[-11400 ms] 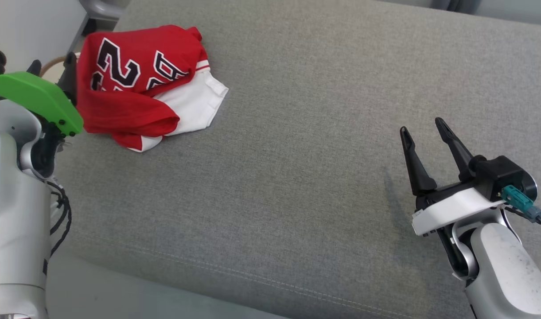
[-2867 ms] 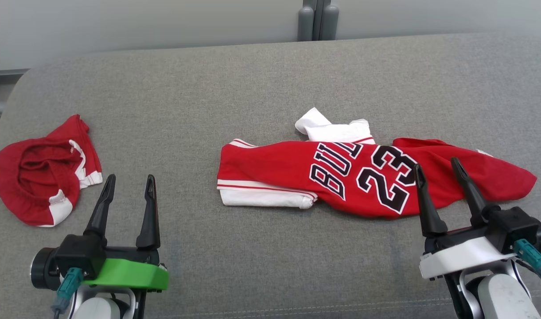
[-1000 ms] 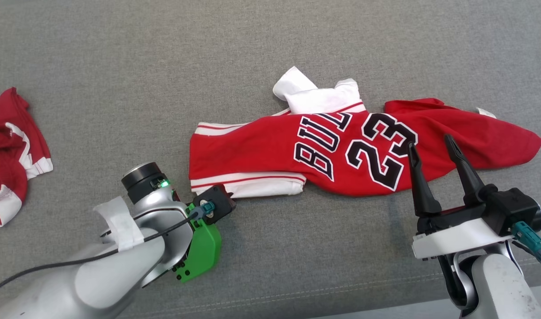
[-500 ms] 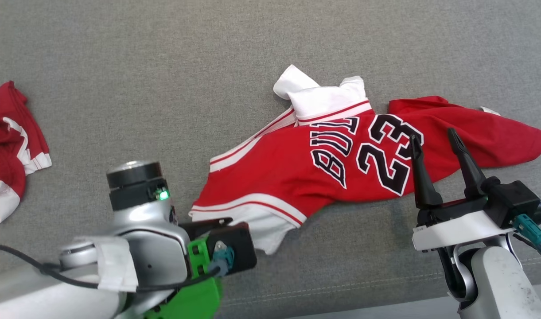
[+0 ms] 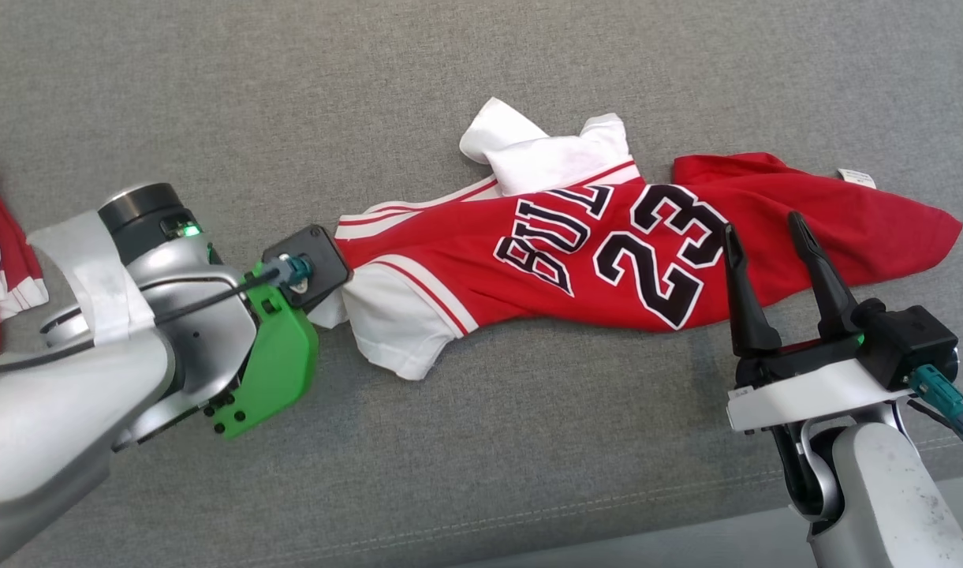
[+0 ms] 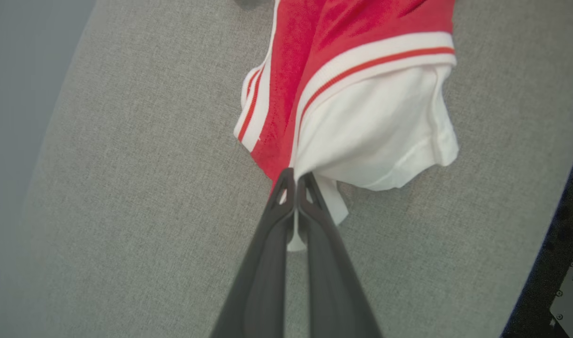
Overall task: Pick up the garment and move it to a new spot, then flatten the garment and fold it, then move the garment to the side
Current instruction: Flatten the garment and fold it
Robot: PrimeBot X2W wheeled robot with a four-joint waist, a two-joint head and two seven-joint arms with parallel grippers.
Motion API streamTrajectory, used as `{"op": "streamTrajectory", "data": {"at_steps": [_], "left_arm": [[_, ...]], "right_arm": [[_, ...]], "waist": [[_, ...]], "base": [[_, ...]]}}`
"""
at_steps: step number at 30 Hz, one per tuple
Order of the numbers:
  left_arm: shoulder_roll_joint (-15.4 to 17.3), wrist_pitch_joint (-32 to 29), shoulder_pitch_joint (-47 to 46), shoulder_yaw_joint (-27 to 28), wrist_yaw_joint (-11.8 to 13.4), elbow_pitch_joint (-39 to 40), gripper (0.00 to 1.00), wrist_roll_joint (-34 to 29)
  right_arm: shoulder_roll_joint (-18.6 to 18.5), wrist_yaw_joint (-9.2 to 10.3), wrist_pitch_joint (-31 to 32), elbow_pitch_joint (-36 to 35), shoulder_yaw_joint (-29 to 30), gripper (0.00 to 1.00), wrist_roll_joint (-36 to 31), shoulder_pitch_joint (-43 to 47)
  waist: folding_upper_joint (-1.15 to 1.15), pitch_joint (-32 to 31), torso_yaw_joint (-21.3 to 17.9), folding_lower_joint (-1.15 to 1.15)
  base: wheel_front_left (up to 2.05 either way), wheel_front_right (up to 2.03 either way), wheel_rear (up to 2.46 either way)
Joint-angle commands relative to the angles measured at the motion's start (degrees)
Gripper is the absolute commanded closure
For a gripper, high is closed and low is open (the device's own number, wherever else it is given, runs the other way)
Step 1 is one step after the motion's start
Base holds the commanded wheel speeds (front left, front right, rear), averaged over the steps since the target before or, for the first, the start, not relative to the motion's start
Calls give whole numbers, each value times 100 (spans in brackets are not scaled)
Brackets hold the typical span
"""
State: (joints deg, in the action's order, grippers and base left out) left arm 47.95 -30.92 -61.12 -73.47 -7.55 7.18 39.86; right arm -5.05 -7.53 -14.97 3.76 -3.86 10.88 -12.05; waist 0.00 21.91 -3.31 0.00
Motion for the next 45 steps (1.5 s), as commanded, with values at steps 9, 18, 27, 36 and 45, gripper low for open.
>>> {"op": "streamTrajectory", "data": {"at_steps": [9, 18, 27, 36, 45], "left_arm": [[-1218, 1798, -76, 10, 14, -2350, 31, 927], [-2370, 3071, 44, 222, 90, -4051, 0, 1036], [-3061, 4169, 570, 526, 473, -4859, 0, 1241], [-2770, 4610, 1536, 1280, 1042, -4219, 0, 1483], [-2204, 4612, 2883, 3069, 1754, -2412, 0, 725]], "right_arm": [[-46, 8, -28, 123, 24, 0, 126, -75], [-88, 8, -27, 129, 51, 0, 118, 36], [-92, 8, -25, 123, 100, 0, 129, 148], [-76, 8, 17, 82, 228, 0, 100, 281], [-117, 8, 47, 46, 303, 0, 87, 345]], "waist": [[0, 13, 134, 0], [0, -77, 264, 0], [0, -305, 384, 0], [0, -646, 536, 0], [0, -861, 706, 0]], "base": [[0, 0, 0], [0, 0, 0], [0, 0, 0], [0, 0, 0], [0, 0, 0]]}}
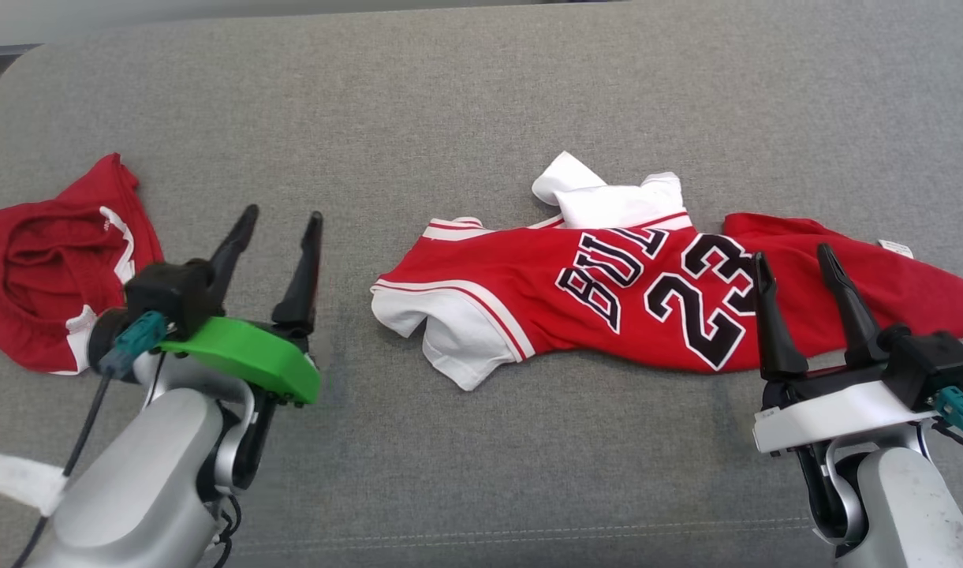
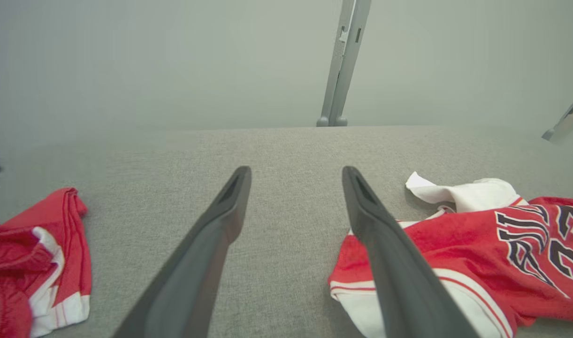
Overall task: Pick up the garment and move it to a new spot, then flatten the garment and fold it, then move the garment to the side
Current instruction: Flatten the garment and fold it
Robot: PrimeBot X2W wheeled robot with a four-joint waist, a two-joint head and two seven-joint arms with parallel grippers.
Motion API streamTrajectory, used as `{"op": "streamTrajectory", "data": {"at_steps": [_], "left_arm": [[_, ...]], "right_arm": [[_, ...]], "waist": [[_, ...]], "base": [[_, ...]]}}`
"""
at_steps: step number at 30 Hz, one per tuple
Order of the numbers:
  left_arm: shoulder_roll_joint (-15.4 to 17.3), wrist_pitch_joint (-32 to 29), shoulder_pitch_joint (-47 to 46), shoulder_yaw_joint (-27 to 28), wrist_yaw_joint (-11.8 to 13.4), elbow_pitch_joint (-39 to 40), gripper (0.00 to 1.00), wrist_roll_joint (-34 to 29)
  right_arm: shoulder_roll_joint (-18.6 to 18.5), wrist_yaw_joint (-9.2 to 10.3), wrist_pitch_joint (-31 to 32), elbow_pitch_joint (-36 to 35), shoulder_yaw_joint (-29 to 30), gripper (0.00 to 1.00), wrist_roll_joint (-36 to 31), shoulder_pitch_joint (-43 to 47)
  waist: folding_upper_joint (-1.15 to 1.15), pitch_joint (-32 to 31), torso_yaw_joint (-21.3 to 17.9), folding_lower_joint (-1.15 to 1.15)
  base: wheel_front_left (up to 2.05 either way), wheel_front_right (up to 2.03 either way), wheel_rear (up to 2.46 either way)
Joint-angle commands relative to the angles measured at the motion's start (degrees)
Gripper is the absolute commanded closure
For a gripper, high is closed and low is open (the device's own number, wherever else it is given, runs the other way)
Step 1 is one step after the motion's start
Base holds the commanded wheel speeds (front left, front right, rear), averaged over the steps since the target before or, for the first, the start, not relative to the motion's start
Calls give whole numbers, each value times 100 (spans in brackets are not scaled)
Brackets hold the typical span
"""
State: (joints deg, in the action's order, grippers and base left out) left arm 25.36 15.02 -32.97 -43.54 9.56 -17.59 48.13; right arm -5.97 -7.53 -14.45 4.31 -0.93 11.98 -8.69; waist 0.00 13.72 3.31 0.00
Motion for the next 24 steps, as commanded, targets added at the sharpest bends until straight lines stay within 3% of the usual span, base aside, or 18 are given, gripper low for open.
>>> {"op": "streamTrajectory", "data": {"at_steps": [1, 6, 9, 16, 24], "left_arm": [[75, 16, 233, 300, 94, 243, 0, -186], [-36, 15, 1065, 1506, 308, 1077, 0, -799], [-174, 15, 1537, 2094, 239, 1415, 0, -1130], [-721, 11, 2396, 3058, -249, 1836, 0, -1834], [-947, 10, 2995, 3291, -711, 1646, 0, -2658]], "right_arm": [[-31, 8, 2, -10, 8, 0, -30, -7], [-64, 8, -4, -27, 29, 0, -98, -18], [-73, 8, -2, -3, 37, 0, -112, 38], [-51, 8, 45, 50, -65, 0, -189, 269], [9, 8, 115, 31, -152, 0, -268, 629]], "waist": [[0, -50, 50, 0], [0, -143, 89, 0], [0, -233, 107, 0], [0, -510, 107, 0], [0, -773, 47, 0]], "base": [[0, 0, 0], [0, 0, 0], [0, 0, 0], [0, 0, 0], [0, 0, 0]]}}
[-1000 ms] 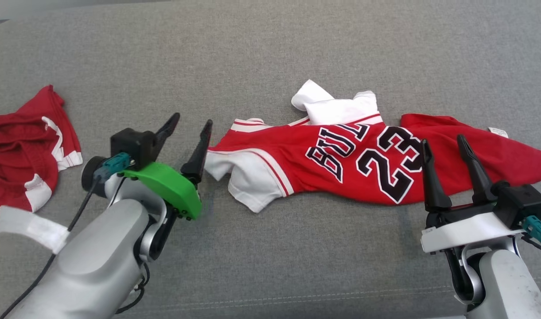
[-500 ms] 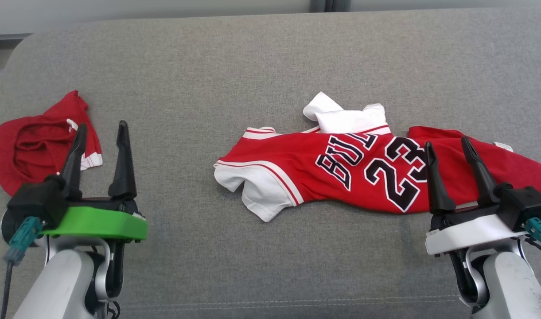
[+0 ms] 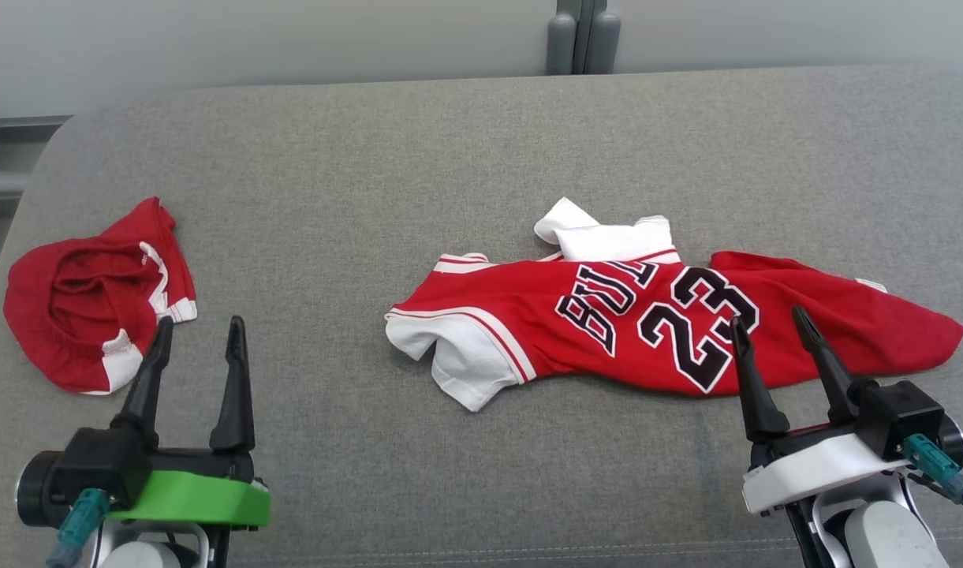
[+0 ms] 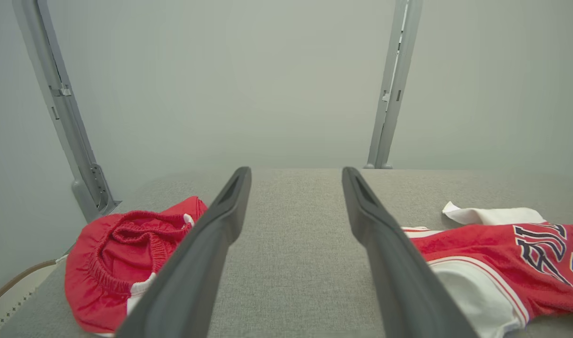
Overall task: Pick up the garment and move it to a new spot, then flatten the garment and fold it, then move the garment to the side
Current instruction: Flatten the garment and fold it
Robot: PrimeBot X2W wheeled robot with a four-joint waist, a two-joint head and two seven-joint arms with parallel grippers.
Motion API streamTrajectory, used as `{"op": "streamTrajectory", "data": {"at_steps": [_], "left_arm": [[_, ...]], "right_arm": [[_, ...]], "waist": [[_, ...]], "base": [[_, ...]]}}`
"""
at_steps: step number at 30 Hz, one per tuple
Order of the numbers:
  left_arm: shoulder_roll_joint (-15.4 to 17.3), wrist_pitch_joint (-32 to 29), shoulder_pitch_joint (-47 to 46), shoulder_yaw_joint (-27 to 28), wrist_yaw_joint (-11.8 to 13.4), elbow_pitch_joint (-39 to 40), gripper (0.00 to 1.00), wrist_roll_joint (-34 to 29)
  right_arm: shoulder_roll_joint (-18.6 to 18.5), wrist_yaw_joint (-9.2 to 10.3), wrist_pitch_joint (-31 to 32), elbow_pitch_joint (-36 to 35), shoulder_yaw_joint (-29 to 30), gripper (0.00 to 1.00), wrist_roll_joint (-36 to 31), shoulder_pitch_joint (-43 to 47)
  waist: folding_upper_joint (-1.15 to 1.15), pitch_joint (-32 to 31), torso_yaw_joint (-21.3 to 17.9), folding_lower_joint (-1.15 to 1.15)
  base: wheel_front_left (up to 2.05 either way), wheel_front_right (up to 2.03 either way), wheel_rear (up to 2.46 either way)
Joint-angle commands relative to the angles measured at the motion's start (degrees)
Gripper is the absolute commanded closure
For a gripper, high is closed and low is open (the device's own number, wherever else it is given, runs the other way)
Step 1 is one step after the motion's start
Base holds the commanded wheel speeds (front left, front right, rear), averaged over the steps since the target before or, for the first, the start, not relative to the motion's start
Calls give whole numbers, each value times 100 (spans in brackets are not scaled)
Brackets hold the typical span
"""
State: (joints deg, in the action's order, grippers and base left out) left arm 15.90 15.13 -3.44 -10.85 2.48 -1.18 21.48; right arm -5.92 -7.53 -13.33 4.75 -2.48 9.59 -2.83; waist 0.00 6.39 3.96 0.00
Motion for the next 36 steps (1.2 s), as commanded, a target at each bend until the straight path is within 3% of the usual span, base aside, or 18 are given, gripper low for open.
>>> {"op": "streamTrajectory", "data": {"at_steps": [1, 17, 25, 30, 36], "left_arm": [[-14, 0, 81, 16, -41, -30, 0, -71], [-214, 0, 152, 15, -460, -387, 0, -401], [-224, -979, -261, -612, -915, -790, 0, 239], [-139, -1642, -720, -1206, -997, -1081, 0, 708], [13, -1890, -1213, -1688, -997, -1491, 0, 1241]], "right_arm": [[9, 8, 5, -10, -4, 0, -28, 72], [36, 8, 93, -127, -4, 0, -33, 267], [42, 8, 116, -171, -131, 0, -39, 122], [39, 8, 74, -160, -184, 0, -4, -1], [71, 8, 12, -111, -224, 0, 35, -140]], "waist": [[0, -71, -24, 0], [0, -204, 35, 0], [0, -37, -92, 0], [0, 179, -265, 0], [0, 431, -502, 0]], "base": [[0, 0, 0], [0, 0, 0], [0, 0, 0], [0, 0, 0], [0, 0, 0]]}}
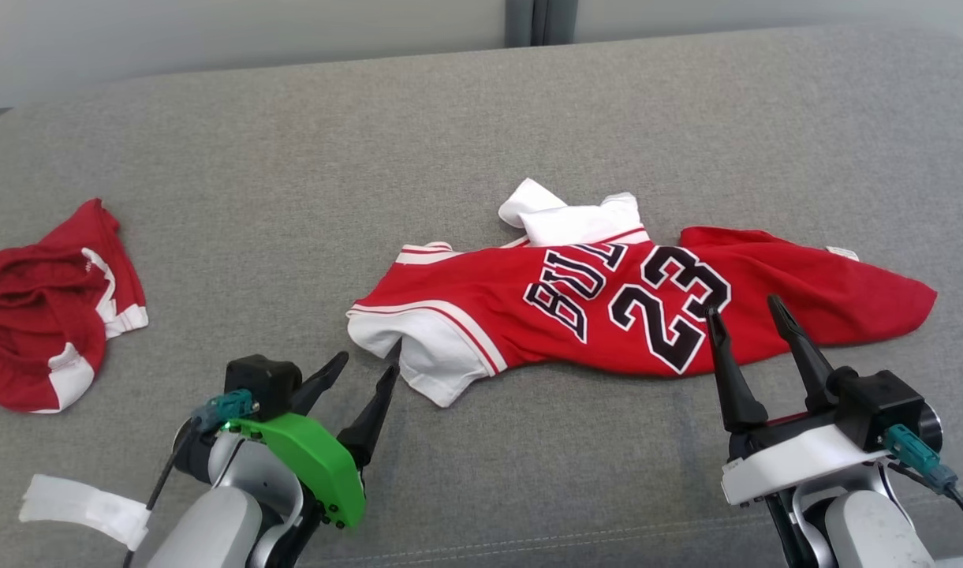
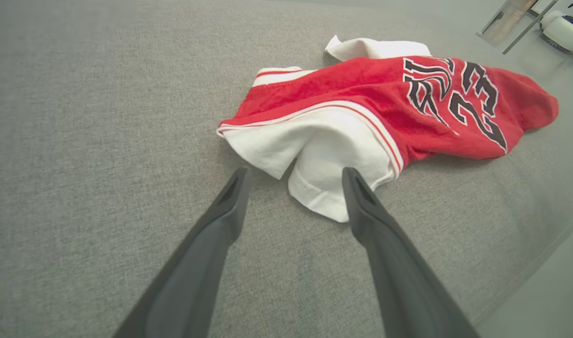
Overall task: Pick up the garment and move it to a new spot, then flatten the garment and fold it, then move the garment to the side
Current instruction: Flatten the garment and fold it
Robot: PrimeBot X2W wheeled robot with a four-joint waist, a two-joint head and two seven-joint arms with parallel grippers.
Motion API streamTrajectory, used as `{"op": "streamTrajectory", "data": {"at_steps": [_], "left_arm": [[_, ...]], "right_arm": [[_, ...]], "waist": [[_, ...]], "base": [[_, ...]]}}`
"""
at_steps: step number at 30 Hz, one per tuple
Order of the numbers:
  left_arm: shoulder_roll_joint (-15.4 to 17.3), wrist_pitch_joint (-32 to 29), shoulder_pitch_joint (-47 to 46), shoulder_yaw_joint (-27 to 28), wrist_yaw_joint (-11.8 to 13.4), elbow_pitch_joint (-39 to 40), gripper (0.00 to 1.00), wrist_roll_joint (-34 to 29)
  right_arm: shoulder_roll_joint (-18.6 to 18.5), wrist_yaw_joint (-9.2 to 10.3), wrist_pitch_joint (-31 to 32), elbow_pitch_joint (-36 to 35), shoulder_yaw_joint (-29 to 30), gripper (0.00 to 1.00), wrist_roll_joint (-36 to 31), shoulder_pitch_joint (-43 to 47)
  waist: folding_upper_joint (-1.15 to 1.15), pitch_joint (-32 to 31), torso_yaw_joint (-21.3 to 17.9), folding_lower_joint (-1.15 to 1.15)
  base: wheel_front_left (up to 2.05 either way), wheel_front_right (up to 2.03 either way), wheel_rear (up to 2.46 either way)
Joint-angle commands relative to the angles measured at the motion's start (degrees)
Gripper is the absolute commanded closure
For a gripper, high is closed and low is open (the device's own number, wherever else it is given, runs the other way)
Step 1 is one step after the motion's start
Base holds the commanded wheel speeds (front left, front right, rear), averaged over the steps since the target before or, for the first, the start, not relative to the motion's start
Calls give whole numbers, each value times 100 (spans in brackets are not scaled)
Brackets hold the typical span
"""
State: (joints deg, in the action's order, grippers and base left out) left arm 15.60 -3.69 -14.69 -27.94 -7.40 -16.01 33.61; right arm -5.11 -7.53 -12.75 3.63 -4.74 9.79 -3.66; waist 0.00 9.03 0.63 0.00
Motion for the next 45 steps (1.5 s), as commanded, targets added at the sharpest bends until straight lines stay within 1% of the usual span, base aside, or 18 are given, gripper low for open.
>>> {"op": "streamTrajectory", "data": {"at_steps": [1, 7, 13, 14, 15, 16, 17, 19, 22, 26, 28, 32, 38, 39, 41, 43, 44, 45], "left_arm": [[75, 27, -181, -43, -10, -78, 0, 136], [258, 142, -592, -277, -12, -554, 0, 566], [370, 359, -801, -455, -13, -796, 0, 887], [391, 401, -828, -479, -13, -796, 26, 923], [421, 442, -852, -508, -13, -796, 57, 955], [449, 491, -864, -528, -13, -777, 80, 999], [465, 517, -868, -566, -13, -751, 100, 1044], [516, 559, -873, -646, -13, -646, 100, 1097], [687, 615, -862, -742, -13, -346, 100, 1144], [1007, 421, -669, -778, -12, 197, 100, 1217], [1173, 263, -558, -732, 31, 531, 100, 1307], [1585, -231, -279, -685, 253, 1303, 100, 1484], [2175, -861, -2, -561, 732, 2452, 100, 1539], [2175, -861, -2, -561, 732, 2452, 100, 1539], [2304, -1031, -45, -527, 854, 2648, 100, 1501], [2325, -1176, -204, -510, 905, 2677, 100, 1496], [2296, -1253, -263, -525, 901, 2605, 100, 1549], [2143, -1361, -465, -533, 840, 2364, 100, 1674]], "right_arm": [[-2, 8, -63, 15, -3, 0, 13, -78], [45, 8, -138, 106, 26, 0, 40, -185], [75, 8, -196, 169, 74, 0, 25, -240], [82, 8, -205, 175, 84, 0, 21, -253], [84, 8, -203, 181, 93, 0, 14, -264], [88, 8, -210, 185, 97, 0, 7, -271], [92, 8, -216, 191, 102, 0, 0, -271], [95, 8, -222, 187, 114, 0, -10, -262], [96, 8, -225, 187, 122, 0, 5, -251], [93, 8, -236, 190, 150, 0, 14, -215], [92, 8, -237, 196, 155, 0, 21, -205], [97, 8, -243, 222, 168, 0, 26, -200], [116, 8, -243, 253, 153, 0, 59, -201], [116, 8, -243, 253, 153, 0, 59, -201], [125, 8, -242, 270, 129, 0, 67, -238], [128, 8, -244, 282, 106, 0, 75, -291], [131, 8, -244, 289, 87, 0, 77, -318], [130, 8, -246, 307, 41, 0, 81, -383]], "waist": [[0, 215, -215, 0], [0, 421, -407, 0], [0, 463, -426, 0], [0, 465, -418, 0], [0, 464, -403, 0], [0, 467, -389, 0], [0, 464, -369, 0], [0, 463, -323, 0], [0, 457, -240, 0], [0, 447, -107, 0], [0, 444, -40, 0], [0, 436, 85, 0], [0, 452, 231, 0], [0, 452, 231, 0], [0, 479, 248, 0], [0, 509, 256, 0], [0, 526, 243, 0], [0, 556, 207, 0]], "base": [[0, 0, 0], [0, 0, 0], [0, 0, 0], [0, 0, 0], [0, 0, 0], [0, 0, 0], [0, 0, 0], [0, 0, 0], [0, 0, 0], [0, 0, 0], [0, 0, 0], [0, 0, 0], [0, 0, 0], [0, 0, 0], [0, 0, 0], [0, 0, 0], [0, 0, 0], [0, 0, 0]]}}
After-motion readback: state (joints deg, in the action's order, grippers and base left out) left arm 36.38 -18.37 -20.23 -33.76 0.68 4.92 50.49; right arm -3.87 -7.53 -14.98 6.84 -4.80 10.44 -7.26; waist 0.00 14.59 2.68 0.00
